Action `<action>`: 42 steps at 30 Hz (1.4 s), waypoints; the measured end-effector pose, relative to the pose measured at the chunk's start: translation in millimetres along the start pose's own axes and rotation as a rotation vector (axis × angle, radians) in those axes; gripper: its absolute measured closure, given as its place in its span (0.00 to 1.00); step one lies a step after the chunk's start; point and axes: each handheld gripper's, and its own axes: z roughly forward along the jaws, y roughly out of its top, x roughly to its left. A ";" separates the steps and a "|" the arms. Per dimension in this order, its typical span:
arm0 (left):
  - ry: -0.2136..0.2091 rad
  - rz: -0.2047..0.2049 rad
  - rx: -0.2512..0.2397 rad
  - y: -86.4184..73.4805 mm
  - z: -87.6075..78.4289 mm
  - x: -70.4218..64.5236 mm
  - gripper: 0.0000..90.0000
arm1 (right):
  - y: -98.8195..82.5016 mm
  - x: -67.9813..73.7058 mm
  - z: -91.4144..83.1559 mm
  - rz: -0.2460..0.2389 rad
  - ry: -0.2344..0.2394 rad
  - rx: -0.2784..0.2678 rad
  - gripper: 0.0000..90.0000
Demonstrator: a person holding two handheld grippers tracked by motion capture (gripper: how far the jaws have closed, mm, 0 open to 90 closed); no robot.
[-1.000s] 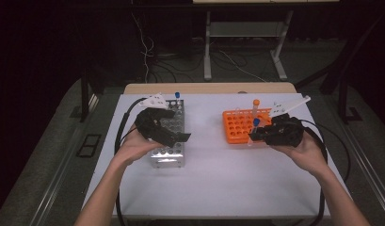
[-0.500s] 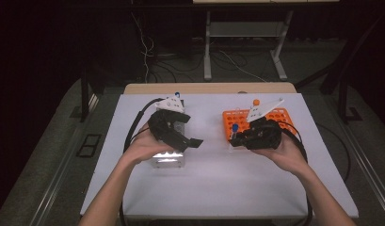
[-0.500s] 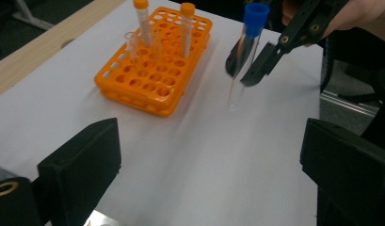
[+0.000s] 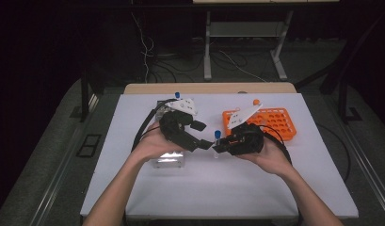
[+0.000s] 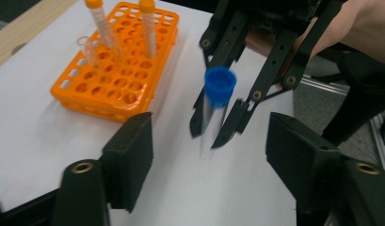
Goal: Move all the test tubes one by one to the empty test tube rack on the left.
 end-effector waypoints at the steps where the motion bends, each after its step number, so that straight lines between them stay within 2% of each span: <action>1: -0.001 0.005 0.004 0.5 1.1 -0.3 0.38 | 0.9 0.8 1.7 -0.004 0.002 0.002 0.85; 8: 0.011 0.031 0.033 1.4 6.5 -1.0 0.58 | 6.9 6.2 12.6 -0.029 0.024 0.008 0.85; 10: 0.023 0.053 0.056 0.8 7.8 -1.1 0.67 | 8.1 7.5 15.0 -0.029 0.022 0.005 0.85; 11: 0.018 0.060 0.068 0.5 8.2 -0.4 0.71 | 8.6 7.6 16.1 -0.032 0.022 0.008 0.84; 15: 0.002 0.062 0.066 0.0 10.4 -0.7 0.81 | 9.8 7.3 20.3 -0.029 0.024 0.004 0.84; 20: -0.005 0.063 0.069 0.3 11.0 0.5 0.82 | 9.7 7.1 22.4 -0.029 0.029 0.008 0.83; 29: 0.020 0.036 0.037 2.2 -0.1 5.9 0.83 | 3.1 3.4 14.7 0.006 0.011 -0.008 0.68; 32: 0.029 0.042 0.038 3.2 -4.6 7.7 0.83 | -0.6 0.4 10.6 0.019 0.002 -0.020 0.64; 42: 0.069 0.035 0.026 5.4 -16.4 15.2 0.83 | -11.3 -7.2 -4.8 0.088 -0.053 -0.071 0.37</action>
